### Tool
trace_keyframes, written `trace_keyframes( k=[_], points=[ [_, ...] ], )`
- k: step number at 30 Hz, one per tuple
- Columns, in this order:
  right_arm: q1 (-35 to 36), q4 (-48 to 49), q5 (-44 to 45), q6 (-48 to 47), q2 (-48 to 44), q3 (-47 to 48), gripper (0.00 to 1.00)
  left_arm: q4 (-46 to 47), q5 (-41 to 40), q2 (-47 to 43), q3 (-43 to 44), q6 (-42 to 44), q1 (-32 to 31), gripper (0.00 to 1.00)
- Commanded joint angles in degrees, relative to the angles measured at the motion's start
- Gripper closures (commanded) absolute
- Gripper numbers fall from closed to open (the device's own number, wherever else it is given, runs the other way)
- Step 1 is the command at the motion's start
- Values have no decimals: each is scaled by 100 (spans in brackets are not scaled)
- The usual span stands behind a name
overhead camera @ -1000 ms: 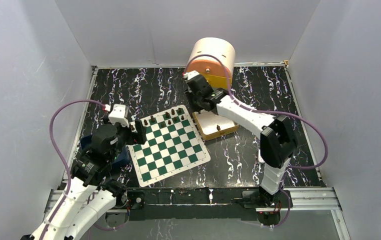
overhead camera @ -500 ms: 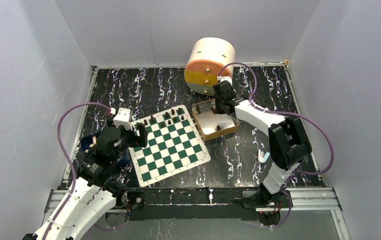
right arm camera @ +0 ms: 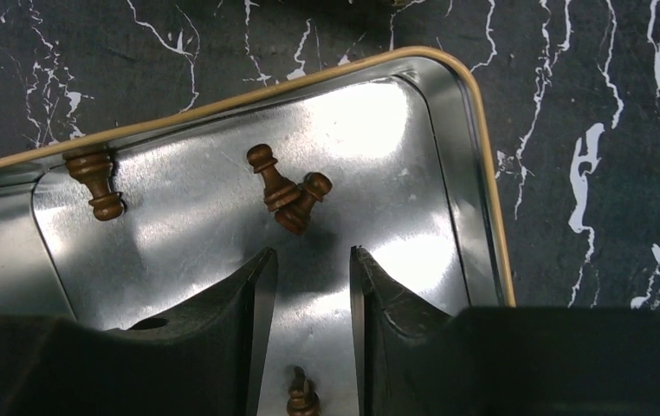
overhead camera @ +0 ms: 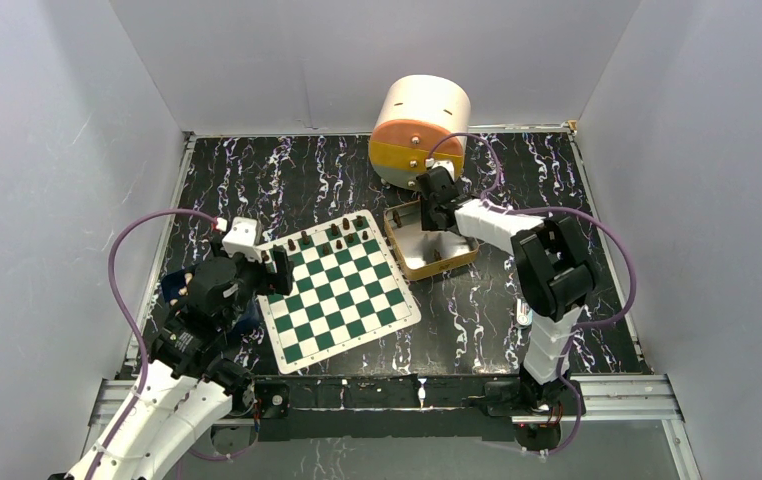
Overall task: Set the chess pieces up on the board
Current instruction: Pick up the chess piece from the storage box.
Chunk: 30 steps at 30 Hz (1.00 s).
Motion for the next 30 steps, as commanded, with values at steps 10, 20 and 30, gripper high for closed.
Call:
trace_keyframes(
  k=[10, 20, 30],
  points=[
    [-11, 413, 42, 76, 482, 550, 53, 101, -137, -23, -21, 124, -21, 14],
    [-9, 457, 122, 66, 616, 506, 58, 103, -111, -65, -34, 151, -21, 14],
    [-11, 446, 160, -60, 544, 373, 69, 101, -91, -20, -30, 166, -19, 15]
  ],
)
